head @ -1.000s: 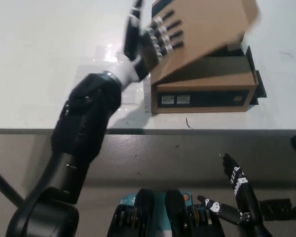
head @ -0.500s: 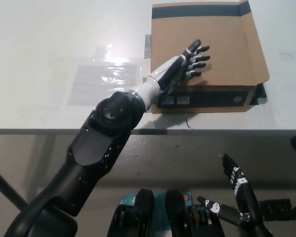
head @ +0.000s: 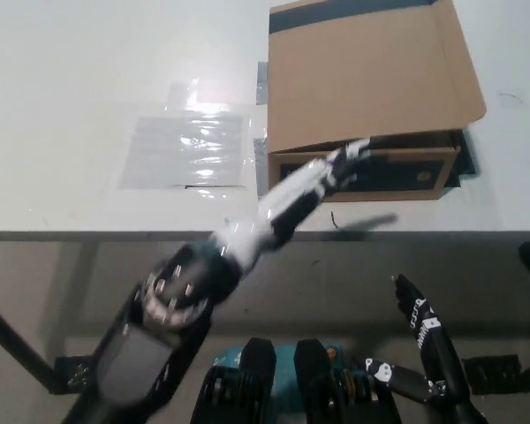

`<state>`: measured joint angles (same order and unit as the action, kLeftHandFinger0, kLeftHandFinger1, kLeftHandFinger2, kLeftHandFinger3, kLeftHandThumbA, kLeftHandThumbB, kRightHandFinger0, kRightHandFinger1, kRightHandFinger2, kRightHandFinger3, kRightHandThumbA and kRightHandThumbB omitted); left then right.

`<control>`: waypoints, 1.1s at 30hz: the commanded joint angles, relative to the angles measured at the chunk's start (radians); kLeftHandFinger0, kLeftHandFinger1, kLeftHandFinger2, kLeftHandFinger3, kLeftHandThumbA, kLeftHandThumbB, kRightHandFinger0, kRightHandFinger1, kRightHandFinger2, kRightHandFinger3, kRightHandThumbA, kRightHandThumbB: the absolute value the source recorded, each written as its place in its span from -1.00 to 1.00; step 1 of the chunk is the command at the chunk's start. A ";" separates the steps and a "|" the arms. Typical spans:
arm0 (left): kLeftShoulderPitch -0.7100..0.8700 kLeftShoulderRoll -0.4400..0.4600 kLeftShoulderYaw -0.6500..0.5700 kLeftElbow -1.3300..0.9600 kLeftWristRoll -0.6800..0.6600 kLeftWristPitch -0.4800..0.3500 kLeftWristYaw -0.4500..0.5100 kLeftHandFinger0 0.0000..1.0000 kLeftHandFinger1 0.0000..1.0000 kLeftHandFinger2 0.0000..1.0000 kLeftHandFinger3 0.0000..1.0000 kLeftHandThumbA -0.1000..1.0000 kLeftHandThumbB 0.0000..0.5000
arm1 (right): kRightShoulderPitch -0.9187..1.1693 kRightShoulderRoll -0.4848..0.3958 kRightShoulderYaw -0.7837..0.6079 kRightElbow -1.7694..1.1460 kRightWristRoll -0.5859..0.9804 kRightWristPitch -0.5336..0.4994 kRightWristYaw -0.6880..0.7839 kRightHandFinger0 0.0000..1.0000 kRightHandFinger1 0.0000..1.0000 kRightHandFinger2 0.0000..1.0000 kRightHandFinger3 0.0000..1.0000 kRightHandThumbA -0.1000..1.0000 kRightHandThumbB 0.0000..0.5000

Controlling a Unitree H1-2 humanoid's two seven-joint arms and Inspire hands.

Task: A small storge box is placed at the center of the table and the robot uses its left hand to push the lid and close it

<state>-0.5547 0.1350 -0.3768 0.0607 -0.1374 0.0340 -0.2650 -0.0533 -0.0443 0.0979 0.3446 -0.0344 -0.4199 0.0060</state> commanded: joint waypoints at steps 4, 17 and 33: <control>0.278 0.095 0.031 -0.430 0.063 -0.084 -0.020 1.00 1.00 1.00 1.00 1.00 0.73 | -0.015 -0.013 0.005 -0.027 -0.015 -0.050 -0.003 1.00 1.00 1.00 1.00 1.00 0.38; 0.471 0.105 0.196 -0.070 0.056 -0.290 0.029 1.00 1.00 1.00 1.00 1.00 0.17 | -0.021 -0.013 0.021 -0.005 -0.026 -0.050 -0.011 1.00 1.00 1.00 1.00 1.00 0.39; 0.488 0.087 0.295 0.182 0.195 -0.426 0.113 1.00 1.00 1.00 1.00 1.00 0.08 | 0.008 -0.005 0.041 -0.004 -0.029 -0.050 -0.029 1.00 1.00 1.00 1.00 1.00 0.32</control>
<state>-0.0730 0.2249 -0.0947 0.2458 0.0105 -0.3161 -0.1921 -0.0500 -0.0558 0.1318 0.3575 -0.0639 -0.4204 -0.0048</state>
